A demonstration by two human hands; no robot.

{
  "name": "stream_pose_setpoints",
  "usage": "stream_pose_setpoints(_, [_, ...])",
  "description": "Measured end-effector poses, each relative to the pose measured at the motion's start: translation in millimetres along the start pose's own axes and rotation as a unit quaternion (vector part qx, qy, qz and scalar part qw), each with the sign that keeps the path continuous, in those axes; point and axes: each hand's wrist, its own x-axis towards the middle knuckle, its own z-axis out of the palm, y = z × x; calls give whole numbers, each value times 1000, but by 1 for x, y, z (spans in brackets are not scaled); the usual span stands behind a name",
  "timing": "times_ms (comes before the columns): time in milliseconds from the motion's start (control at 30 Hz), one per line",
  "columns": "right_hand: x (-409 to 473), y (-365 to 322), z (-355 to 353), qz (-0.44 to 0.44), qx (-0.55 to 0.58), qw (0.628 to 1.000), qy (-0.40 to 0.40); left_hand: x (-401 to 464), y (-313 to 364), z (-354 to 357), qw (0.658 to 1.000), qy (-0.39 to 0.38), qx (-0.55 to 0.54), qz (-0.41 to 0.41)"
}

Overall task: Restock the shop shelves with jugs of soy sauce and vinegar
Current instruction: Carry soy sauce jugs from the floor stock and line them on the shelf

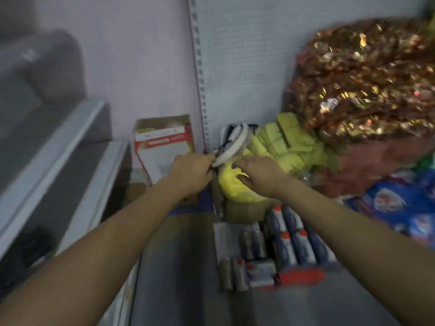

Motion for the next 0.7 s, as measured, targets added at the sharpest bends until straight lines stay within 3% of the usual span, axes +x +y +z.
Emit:
stream_pose_setpoints(133, [-52, 62, 61, 79, 26, 995, -58, 54, 61, 72, 995, -80, 2, 52])
stream_pose_setpoints(333, [-103, 108, 201, 191, 118, 969, -105, 103, 91, 224, 962, -257, 10, 88])
stream_pose_setpoints(600, [-115, 76, 438, 349, 224, 894, -171, 144, 67, 467, 924, -361, -23, 122])
stream_pose_setpoints(700, [-117, 59, 536, 415, 251, 859, -163, 166, 54, 564, 901, -386, -46, 190])
